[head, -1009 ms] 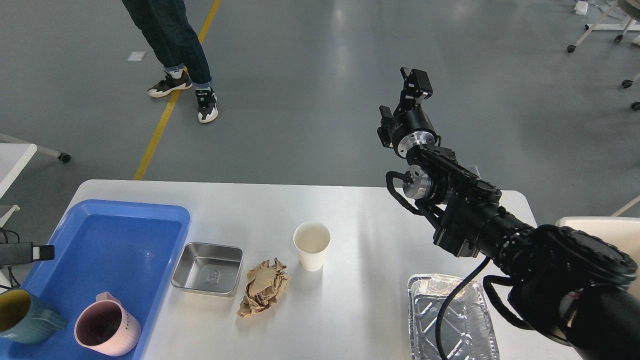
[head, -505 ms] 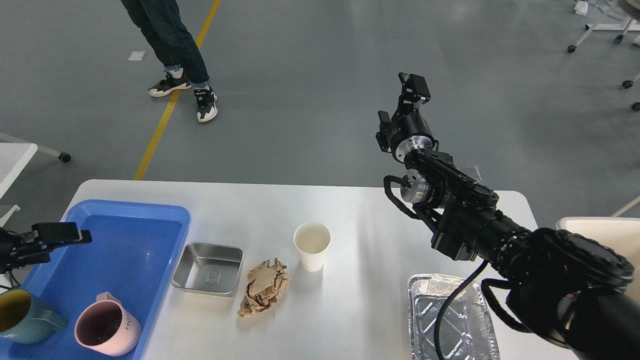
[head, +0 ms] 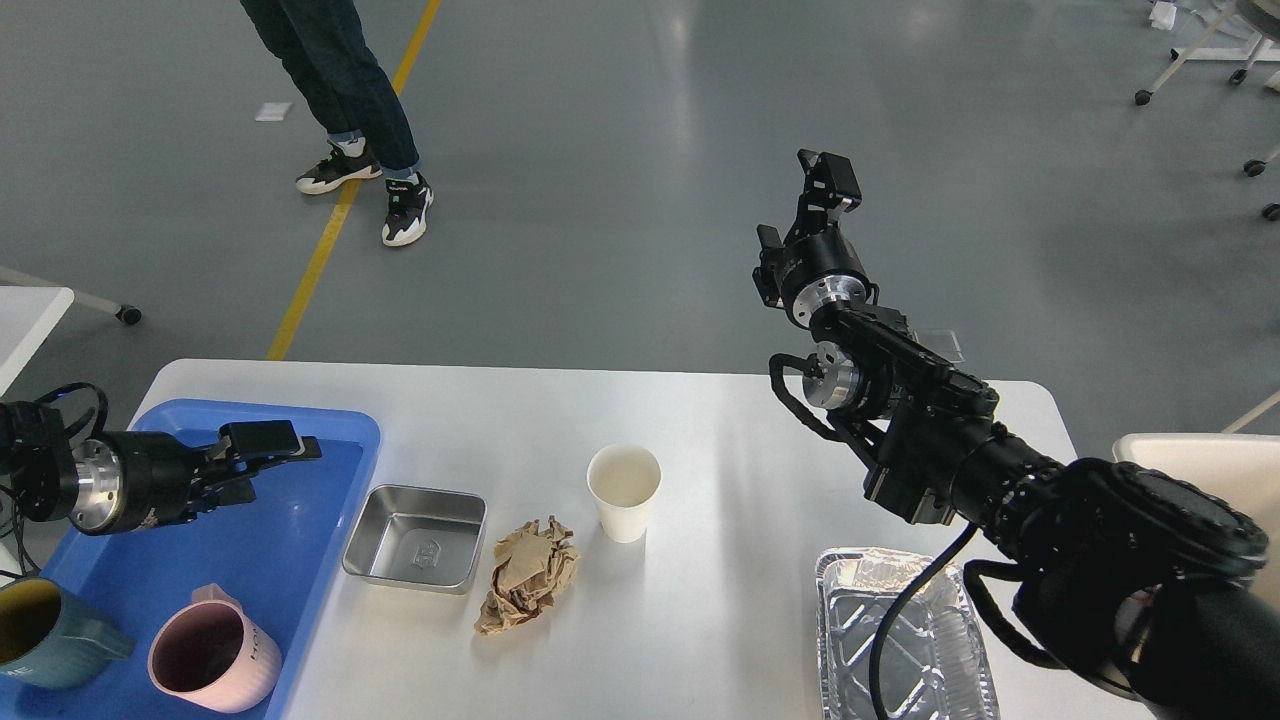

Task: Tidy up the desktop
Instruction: 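Reach the left gripper to the small steel tray and grasp it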

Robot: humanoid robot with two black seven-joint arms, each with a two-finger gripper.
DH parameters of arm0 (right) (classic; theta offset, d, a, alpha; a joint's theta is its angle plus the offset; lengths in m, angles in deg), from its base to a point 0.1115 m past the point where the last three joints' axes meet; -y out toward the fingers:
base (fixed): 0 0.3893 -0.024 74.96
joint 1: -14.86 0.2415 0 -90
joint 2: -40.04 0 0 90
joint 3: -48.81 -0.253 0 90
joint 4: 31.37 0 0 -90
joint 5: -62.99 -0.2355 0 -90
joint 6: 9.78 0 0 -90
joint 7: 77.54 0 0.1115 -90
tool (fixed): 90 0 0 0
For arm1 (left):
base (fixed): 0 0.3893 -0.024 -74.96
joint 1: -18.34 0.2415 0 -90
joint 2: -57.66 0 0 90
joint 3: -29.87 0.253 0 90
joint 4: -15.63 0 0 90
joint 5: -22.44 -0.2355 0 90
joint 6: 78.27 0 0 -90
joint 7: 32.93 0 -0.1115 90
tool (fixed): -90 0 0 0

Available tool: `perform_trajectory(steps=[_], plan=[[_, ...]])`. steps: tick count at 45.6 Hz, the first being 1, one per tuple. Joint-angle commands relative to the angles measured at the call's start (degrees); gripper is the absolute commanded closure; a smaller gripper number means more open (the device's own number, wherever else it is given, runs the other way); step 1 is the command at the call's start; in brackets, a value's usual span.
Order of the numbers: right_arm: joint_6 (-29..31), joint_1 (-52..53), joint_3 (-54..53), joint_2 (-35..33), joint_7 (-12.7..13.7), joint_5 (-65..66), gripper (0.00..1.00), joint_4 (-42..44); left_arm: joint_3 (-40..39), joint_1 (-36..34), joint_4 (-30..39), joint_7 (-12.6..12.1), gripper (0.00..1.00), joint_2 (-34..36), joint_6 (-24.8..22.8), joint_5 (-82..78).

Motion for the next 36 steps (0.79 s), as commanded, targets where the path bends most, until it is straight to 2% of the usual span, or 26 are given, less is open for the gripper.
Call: perform_trajectory(steps=[1,5,6,10,17,22,27,31,36], plan=[[-0.1,-0.6,0.0,-0.1,0.0,0.0,0.00,-0.1,0.0,-1.5,-0.7,-3.8,0.03,-3.6,-2.1,0.0],[0.0,-0.7,0.0,-0.2,0.0,0.0,0.00,-0.1,-0.4,-2.5,-0.7,-9.2,0.03,-5.2,-2.3,-0.3],[0.0,-0.8,0.0,-0.2,0.0,0.0,0.00,-0.1,-0.4,-2.6,-0.7,-9.8,0.03,-5.7,-2.4,-0.3],[0.1,-0.9,0.0,-0.2,0.0,0.0,0.00,-0.1,-1.0,-2.8,-0.7,-11.1,0.02,-6.7,-3.0,-0.1],[0.4,-0.9,0.0,-0.3,0.0,0.0,0.00,-0.1,-0.4,-3.3,-1.7,-11.5,0.02,-6.8,-3.1,0.0],[0.4,-1.0,0.0,-0.3,0.0,0.0,0.00,-0.1,-0.1,-3.5,-3.3,-13.0,0.02,-7.9,-3.6,0.1],[0.4,-1.0,0.0,-0.3,0.0,0.0,0.00,0.0,-0.1,-3.9,-4.6,-15.3,0.02,-8.6,-3.9,0.1],[0.4,-1.1,0.0,-0.2,0.0,0.0,0.00,-0.1,-0.1,-4.4,-5.8,-18.2,0.02,-9.7,-4.2,0.3],[0.4,-1.3,0.0,-0.2,0.0,0.0,0.00,-0.1,-0.4,-5.4,-8.3,-20.5,0.02,-12.3,-6.7,0.3]])
